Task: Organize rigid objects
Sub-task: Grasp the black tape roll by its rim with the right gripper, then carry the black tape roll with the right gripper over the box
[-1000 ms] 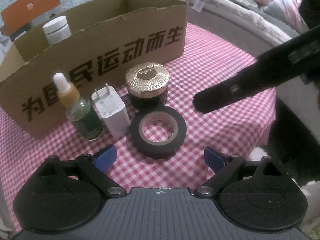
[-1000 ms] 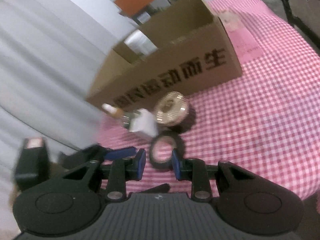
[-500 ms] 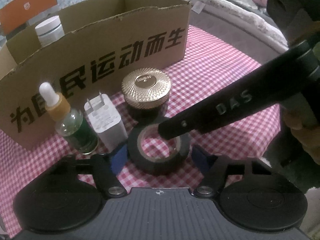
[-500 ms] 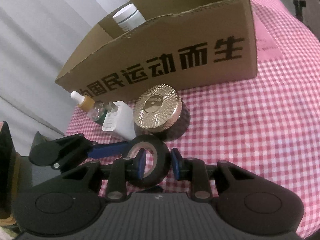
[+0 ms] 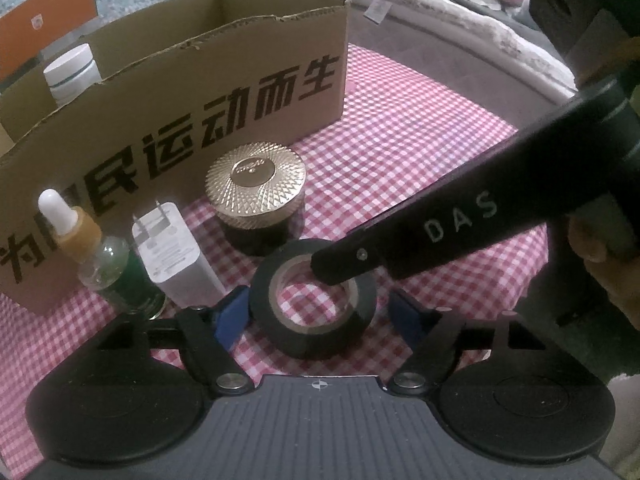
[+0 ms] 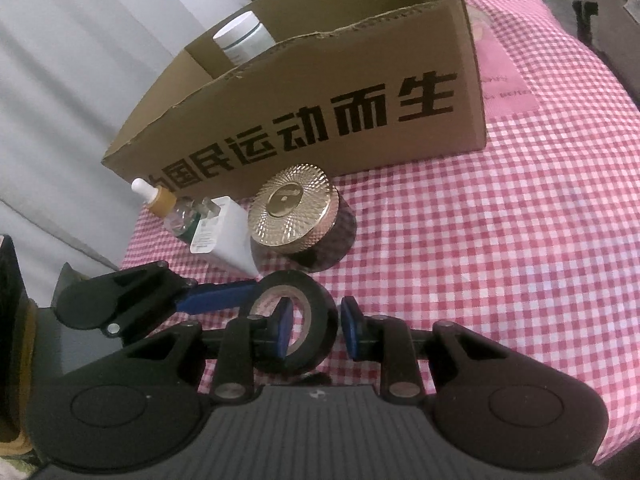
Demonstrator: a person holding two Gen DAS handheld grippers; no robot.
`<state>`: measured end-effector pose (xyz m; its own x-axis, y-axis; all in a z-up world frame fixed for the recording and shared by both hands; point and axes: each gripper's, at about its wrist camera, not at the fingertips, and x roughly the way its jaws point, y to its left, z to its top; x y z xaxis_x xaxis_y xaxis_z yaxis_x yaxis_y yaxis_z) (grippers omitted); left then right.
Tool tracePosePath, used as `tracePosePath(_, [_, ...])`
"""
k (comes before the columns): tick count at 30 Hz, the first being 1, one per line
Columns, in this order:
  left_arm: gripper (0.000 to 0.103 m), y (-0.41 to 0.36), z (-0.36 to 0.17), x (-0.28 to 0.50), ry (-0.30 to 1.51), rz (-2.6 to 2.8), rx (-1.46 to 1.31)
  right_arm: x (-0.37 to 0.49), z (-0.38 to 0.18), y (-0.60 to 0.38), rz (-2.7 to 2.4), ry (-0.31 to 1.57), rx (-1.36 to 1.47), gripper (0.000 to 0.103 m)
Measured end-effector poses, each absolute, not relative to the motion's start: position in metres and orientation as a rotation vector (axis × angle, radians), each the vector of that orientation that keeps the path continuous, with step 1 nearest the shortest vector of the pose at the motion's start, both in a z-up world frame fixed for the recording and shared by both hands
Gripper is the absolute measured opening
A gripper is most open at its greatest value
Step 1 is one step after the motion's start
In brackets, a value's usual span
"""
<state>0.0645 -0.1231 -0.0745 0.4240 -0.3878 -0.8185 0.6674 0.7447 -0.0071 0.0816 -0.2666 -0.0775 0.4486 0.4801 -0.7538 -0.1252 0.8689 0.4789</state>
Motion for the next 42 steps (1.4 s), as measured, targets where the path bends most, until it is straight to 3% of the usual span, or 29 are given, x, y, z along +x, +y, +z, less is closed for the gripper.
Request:
tracePosePath(7, [0.067,-0.122,-0.075,0.067,0.898,-0.659,0.335,0.088,-0.078,-0.253,0.395,1.03,0.341,0.028])
tracePosePath(22, [0.067,-0.115,-0.062,0.053,0.859,-0.66,0.334,0.064,-0.074,-0.257,0.369,0.992,0.356,0.025])
tracePosePath(42, [0.067,-0.104,0.01,0.027,0.642,-0.627,0.328,0.024,0.024,-0.257,0.387,0.762,0.288,0.025])
